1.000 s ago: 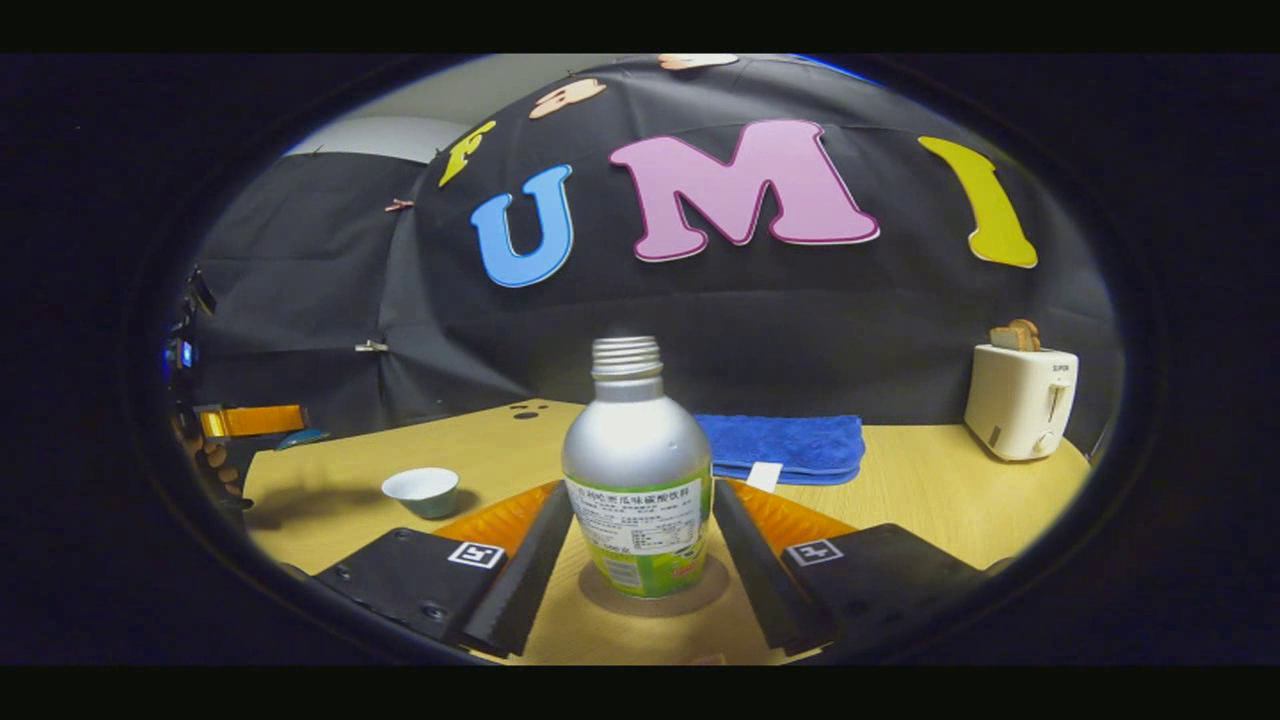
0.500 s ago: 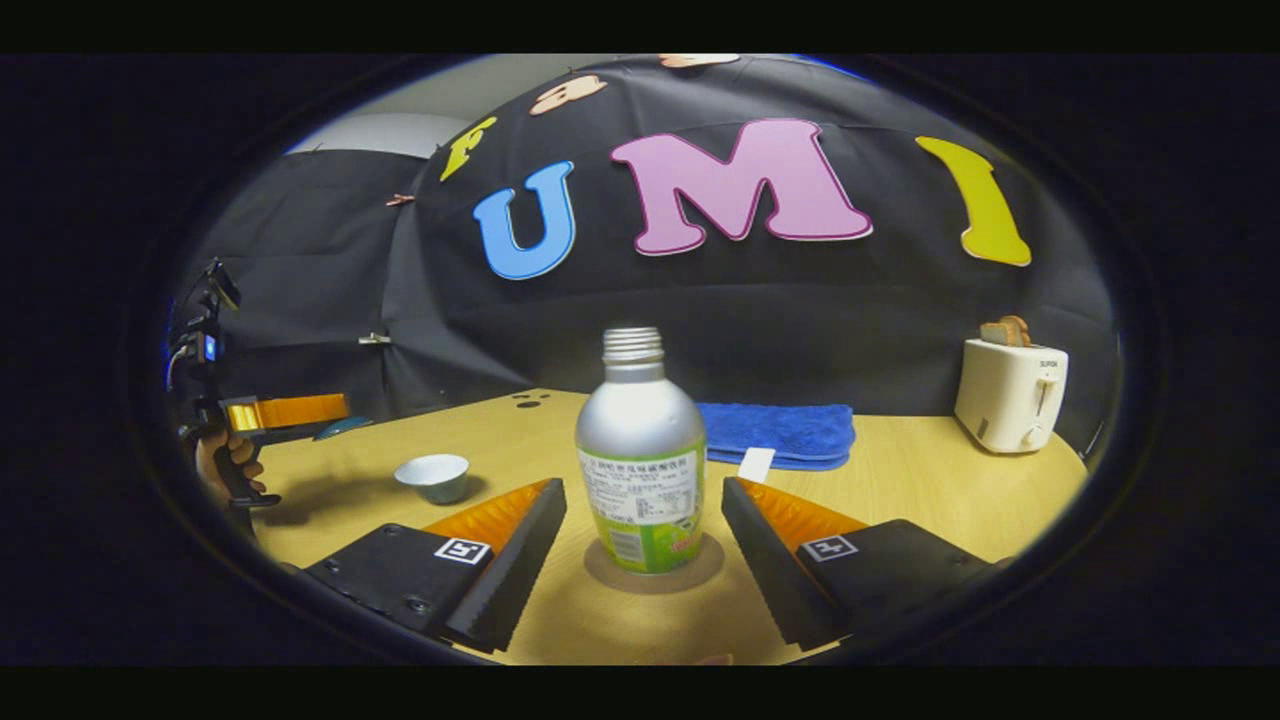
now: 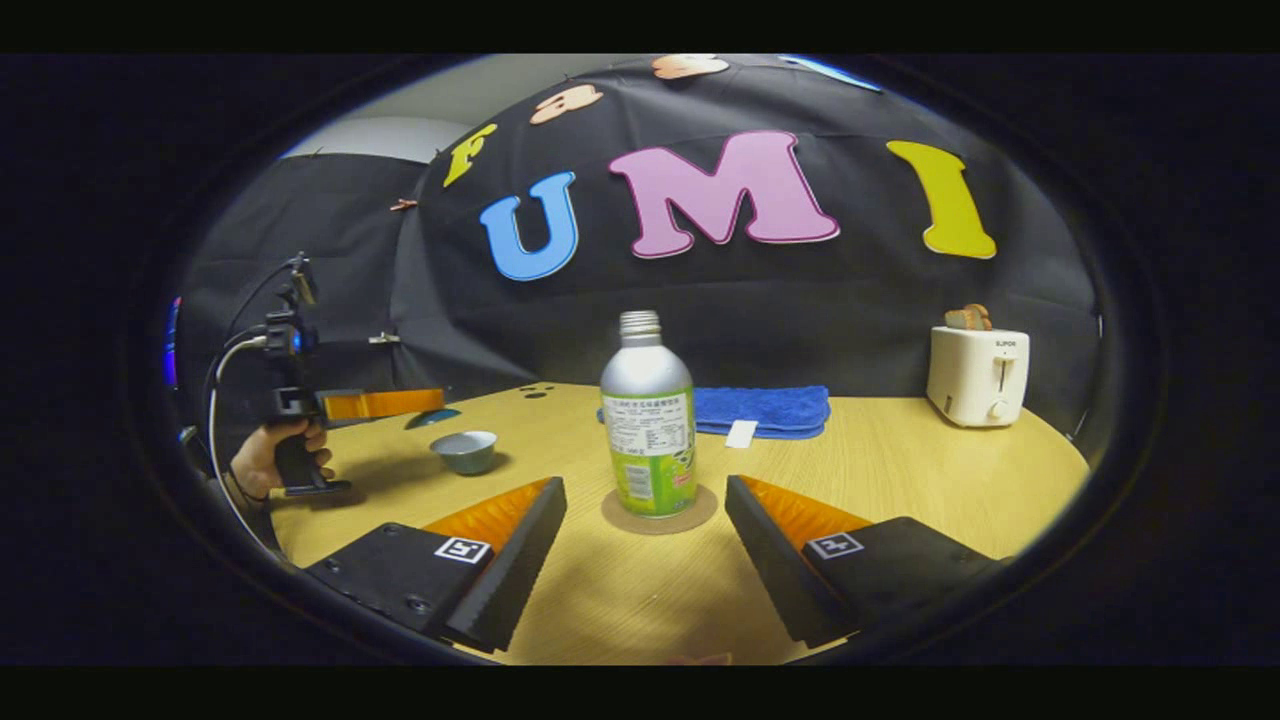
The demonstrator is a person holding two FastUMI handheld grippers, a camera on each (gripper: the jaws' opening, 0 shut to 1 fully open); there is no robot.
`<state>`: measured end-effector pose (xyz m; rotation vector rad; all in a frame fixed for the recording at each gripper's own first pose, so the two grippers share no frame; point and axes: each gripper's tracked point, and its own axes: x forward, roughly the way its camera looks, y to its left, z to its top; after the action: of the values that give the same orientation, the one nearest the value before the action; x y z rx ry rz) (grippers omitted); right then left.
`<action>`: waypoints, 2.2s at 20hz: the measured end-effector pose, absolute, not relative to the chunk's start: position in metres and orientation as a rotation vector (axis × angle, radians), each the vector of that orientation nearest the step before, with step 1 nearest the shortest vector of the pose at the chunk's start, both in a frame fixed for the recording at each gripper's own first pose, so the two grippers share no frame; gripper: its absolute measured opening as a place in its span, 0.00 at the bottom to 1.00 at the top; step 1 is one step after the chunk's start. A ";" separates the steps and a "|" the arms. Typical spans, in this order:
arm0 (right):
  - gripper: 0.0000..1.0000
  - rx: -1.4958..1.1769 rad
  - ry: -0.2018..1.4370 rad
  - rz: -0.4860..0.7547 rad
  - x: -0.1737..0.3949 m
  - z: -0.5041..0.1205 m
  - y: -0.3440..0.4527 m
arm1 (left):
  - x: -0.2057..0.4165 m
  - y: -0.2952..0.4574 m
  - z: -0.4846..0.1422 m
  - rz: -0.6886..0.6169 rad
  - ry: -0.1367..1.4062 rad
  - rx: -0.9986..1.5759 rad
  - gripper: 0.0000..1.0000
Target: Open the teacup lid with one hand, grasp the water bottle and pour water into the teacup with the other hand; after pouring, place the water bottle on the coaster and then close the teacup lid.
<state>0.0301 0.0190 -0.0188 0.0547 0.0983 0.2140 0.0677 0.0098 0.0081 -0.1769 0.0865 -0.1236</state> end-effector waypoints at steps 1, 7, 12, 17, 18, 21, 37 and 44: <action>0.98 0.037 0.072 0.216 0.023 -0.015 0.025 | 0.072 0.009 0.004 -0.119 0.097 -0.168 0.33; 0.98 0.002 -0.003 0.180 0.002 -0.004 0.038 | 0.084 0.008 -0.011 -0.096 0.136 -0.103 0.32; 0.98 0.001 -0.005 0.141 0.003 -0.004 0.033 | 0.090 0.005 -0.019 -0.085 0.147 -0.047 0.32; 0.98 0.001 -0.004 0.155 0.004 -0.004 0.034 | 0.094 0.004 -0.026 -0.074 0.163 -0.008 0.30; 0.98 0.000 -0.004 0.155 0.004 -0.004 0.034 | 0.095 0.004 -0.027 -0.074 0.162 -0.003 0.33; 0.98 0.000 -0.004 0.155 0.004 -0.004 0.034 | 0.096 0.002 -0.028 -0.076 0.166 0.006 0.33; 0.98 0.000 -0.005 0.143 0.005 -0.004 0.032 | 0.081 -0.001 -0.023 -0.097 0.136 0.004 0.83; 0.98 -0.002 -0.005 0.096 0.007 -0.003 0.028 | 0.051 -0.004 -0.012 -0.073 0.058 0.010 0.98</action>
<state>0.0066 0.0283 -0.0031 -0.0016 -0.0048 0.0961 0.0512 -0.0039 -0.0124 0.0104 0.0578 -0.0729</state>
